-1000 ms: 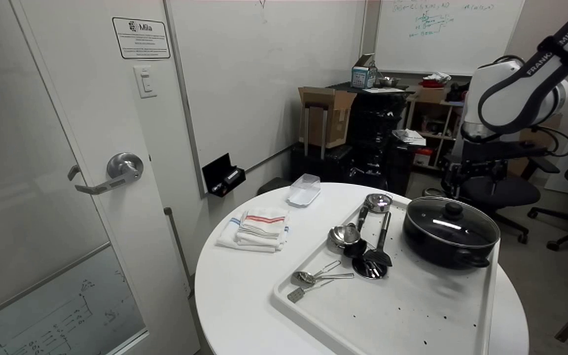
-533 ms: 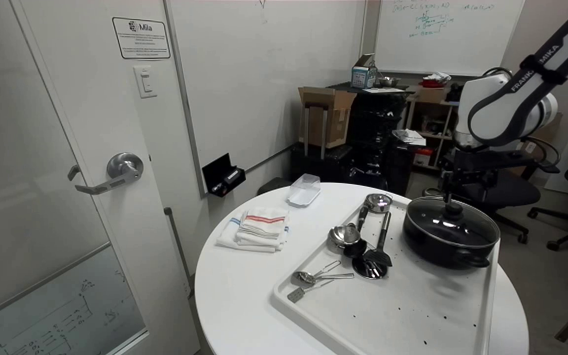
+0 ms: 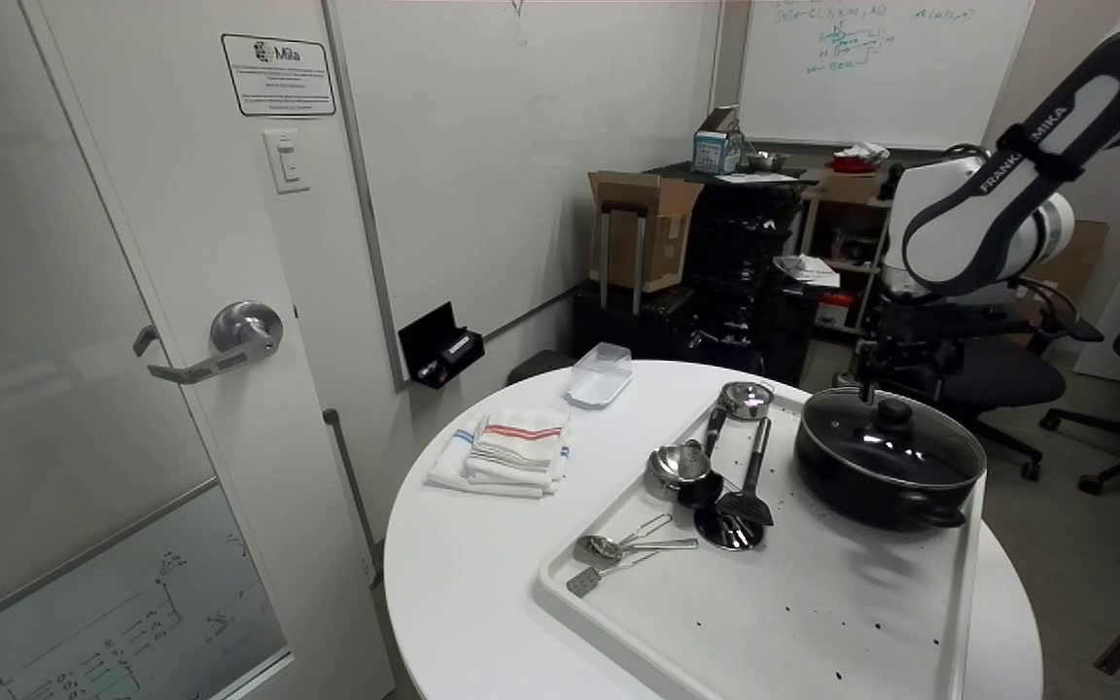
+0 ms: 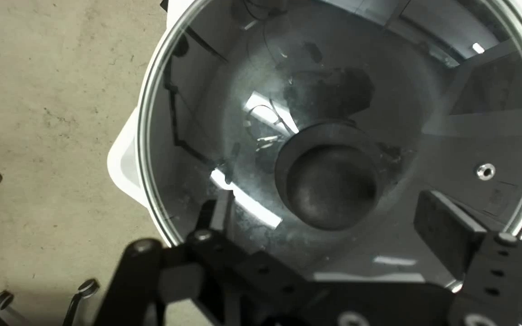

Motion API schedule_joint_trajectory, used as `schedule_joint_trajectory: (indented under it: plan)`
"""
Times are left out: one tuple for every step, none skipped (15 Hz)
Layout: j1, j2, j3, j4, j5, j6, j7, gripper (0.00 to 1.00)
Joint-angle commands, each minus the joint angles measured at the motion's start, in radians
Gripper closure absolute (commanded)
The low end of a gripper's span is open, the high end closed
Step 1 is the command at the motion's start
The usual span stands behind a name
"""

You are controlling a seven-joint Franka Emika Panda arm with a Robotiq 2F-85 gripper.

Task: Remove the lid from the black pot

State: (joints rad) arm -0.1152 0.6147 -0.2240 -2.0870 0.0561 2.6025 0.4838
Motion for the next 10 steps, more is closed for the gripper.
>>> schedule_joint_trajectory:
  plan:
    - [0.019, 0.043, -0.006, 0.041, 0.028, 0.003, -0.003, 0.0]
    - [0.021, 0.048, -0.005, 0.045, 0.028, 0.001, -0.004, 0.0]
    - [0.024, 0.054, -0.006, 0.049, 0.027, 0.0, -0.003, 0.0]
    - [0.026, 0.058, -0.006, 0.053, 0.027, 0.0, -0.003, 0.0]
    - [0.028, 0.063, -0.006, 0.057, 0.027, -0.001, -0.002, 0.0]
    - [0.03, 0.067, -0.006, 0.06, 0.028, -0.001, -0.003, 0.0]
    - [0.031, 0.071, -0.006, 0.062, 0.028, -0.001, -0.004, 0.25]
    - [0.032, 0.073, -0.007, 0.063, 0.027, 0.0, -0.005, 0.26]
    - [0.033, 0.074, -0.007, 0.062, 0.028, 0.0, -0.005, 0.33]
    - [0.031, 0.073, -0.006, 0.056, 0.029, 0.007, -0.008, 0.4]
